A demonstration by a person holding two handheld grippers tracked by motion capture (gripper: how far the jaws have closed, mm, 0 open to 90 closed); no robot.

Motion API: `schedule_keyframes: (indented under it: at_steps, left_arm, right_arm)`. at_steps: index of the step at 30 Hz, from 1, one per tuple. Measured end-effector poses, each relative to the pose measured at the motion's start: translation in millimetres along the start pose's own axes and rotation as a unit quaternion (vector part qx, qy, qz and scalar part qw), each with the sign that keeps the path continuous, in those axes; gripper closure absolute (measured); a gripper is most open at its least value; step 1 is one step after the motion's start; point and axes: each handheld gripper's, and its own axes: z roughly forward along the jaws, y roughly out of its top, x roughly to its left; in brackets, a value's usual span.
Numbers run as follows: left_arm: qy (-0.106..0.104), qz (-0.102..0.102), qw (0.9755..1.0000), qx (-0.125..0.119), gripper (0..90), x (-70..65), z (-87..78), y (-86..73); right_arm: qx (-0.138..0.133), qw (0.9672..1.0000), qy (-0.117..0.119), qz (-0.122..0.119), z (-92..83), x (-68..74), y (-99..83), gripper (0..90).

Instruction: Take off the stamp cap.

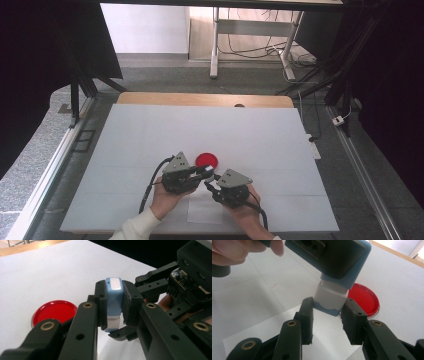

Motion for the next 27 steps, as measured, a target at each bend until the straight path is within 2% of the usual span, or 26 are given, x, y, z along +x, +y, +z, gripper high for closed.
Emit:
schedule_keyframes:
  at_steps: [6, 10, 13, 15, 20, 23, 24, 27]
  left_arm:
    - [0.012, 0.001, 0.9998, -0.018, 75.8, -3.3, -0.8, -1.1]
    - [0.017, 0.004, 0.9996, -0.023, 75.8, -4.6, -1.0, -1.5]
    - [0.015, -0.001, 0.9995, -0.028, 75.8, -3.9, -1.7, -1.5]
    - [0.013, -0.004, 0.9995, -0.029, 75.9, -2.9, -2.6, -1.2]
    - [0.012, -0.009, 0.9994, -0.032, 76.0, -1.9, -3.7, -1.5]
    - [0.011, -0.013, 0.9991, -0.039, 76.0, -1.5, -4.3, -1.5]
    - [0.01, -0.014, 0.9991, -0.039, 76.1, -1.3, -4.6, -1.3]
    - [0.009, -0.018, 0.9991, -0.037, 76.0, -0.9, -4.8, -1.3]
  right_arm:
    - [-0.01, 0.9998, -0.004, 0.015, -1.7, -1.3, 0.2, 63.7]
    - [-0.012, 0.9998, -0.008, 0.016, -2.1, -1.1, 0.4, 64.2]
    - [-0.015, 0.9997, -0.015, 0.008, -2.6, -0.6, 0.4, 64.6]
    - [-0.016, 0.9995, -0.025, -0.008, -3.5, 0.9, 1.3, 64.9]
    - [-0.014, 0.9992, -0.031, -0.022, -4.4, 1.1, 1.3, 65.1]
    - [-0.024, 0.9989, -0.036, -0.015, -4.9, 2.0, 0.3, 65.1]
    - [-0.03, 0.9988, -0.038, -0.003, -5.7, 3.0, -0.3, 65.2]
    - [-0.029, 0.999, -0.035, 0.001, -5.5, 3.2, -0.5, 65.2]
